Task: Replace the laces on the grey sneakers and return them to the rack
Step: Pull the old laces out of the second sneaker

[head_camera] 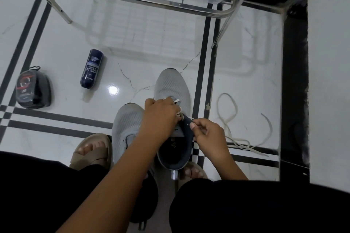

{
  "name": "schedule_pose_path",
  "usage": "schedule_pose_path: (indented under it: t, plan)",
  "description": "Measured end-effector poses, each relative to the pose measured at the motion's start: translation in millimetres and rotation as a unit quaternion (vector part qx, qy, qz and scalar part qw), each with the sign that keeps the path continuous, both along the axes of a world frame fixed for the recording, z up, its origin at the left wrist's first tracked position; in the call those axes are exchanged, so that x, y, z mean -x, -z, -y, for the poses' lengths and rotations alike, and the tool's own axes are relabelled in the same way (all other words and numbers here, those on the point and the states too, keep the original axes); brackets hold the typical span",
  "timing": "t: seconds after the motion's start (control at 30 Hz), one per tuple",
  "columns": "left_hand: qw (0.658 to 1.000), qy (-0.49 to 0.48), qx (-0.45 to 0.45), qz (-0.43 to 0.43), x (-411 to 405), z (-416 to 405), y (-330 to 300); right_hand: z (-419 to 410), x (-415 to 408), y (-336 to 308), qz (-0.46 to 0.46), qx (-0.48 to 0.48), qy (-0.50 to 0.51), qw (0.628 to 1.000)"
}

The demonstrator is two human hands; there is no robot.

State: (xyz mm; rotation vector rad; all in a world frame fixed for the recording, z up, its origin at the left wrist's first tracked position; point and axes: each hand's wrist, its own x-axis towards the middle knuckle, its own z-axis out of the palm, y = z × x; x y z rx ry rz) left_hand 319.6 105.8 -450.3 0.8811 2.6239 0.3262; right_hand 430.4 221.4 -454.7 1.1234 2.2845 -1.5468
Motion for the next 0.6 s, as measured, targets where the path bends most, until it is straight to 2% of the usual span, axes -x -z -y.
schedule_pose_path:
  t: [0.03, 0.07, 0.1, 0.13, 0.17, 0.2, 0.23, 0.3, 0.33, 0.37, 0.43, 0.5, 0.6]
  plan:
    - [0.999, -0.024, -0.024, 0.031, -1.6, -0.4, -0.9, -0.8, -1.2, 0.5, 0.002, 0.001, 0.003, 1.000]
    - [0.990, -0.089, -0.080, 0.077, -3.8, 0.9, -2.1, -1.8, -2.0, 0.6, 0.004, 0.002, 0.009, 1.000]
    - [0.955, -0.203, -0.158, 0.149, -1.7, 4.0, -4.2, -3.6, -3.6, 1.7, 0.005, 0.004, 0.015, 1.000]
    - [0.890, -0.323, -0.229, 0.226, 5.9, 8.7, -5.7, -5.7, -4.9, 1.8, 0.006, 0.004, 0.020, 1.000]
    - [0.809, -0.420, -0.282, 0.300, 15.6, 14.6, -8.5, -7.8, -6.2, 1.8, 0.008, 0.004, 0.021, 1.000]
    - [0.739, -0.493, -0.308, 0.339, 26.4, 22.3, -10.3, -9.7, -7.2, 1.1, 0.010, 0.011, 0.023, 1.000]
    - [0.727, -0.508, -0.286, 0.364, 39.0, 28.7, -8.7, -11.2, -7.8, 0.7, 0.011, 0.026, 0.026, 0.999]
    - [0.800, -0.444, -0.158, 0.372, 53.5, 35.6, -8.6, -14.4, -6.7, -3.3, 0.020, 0.057, 0.017, 0.998]
    - [0.837, -0.411, -0.097, 0.348, 55.9, 36.3, -8.4, -16.6, -5.4, -6.7, 0.028, 0.062, 0.003, 0.998]
    - [0.869, -0.381, -0.048, 0.311, 55.6, 35.8, -10.8, -19.0, -3.6, -10.1, 0.034, 0.061, -0.011, 0.998]
    - [0.924, -0.342, 0.009, 0.169, 44.4, 32.1, -17.8, -22.3, 0.0, -17.5, 0.046, 0.039, -0.042, 0.997]
    - [0.938, -0.340, 0.017, 0.059, 26.6, 27.7, -26.6, -19.7, 5.0, -23.3, 0.039, -0.003, -0.077, 0.996]
    - [0.958, -0.284, 0.026, -0.009, 4.6, 19.7, -27.8, -11.0, 17.6, -22.7, -0.036, -0.105, -0.148, 0.983]
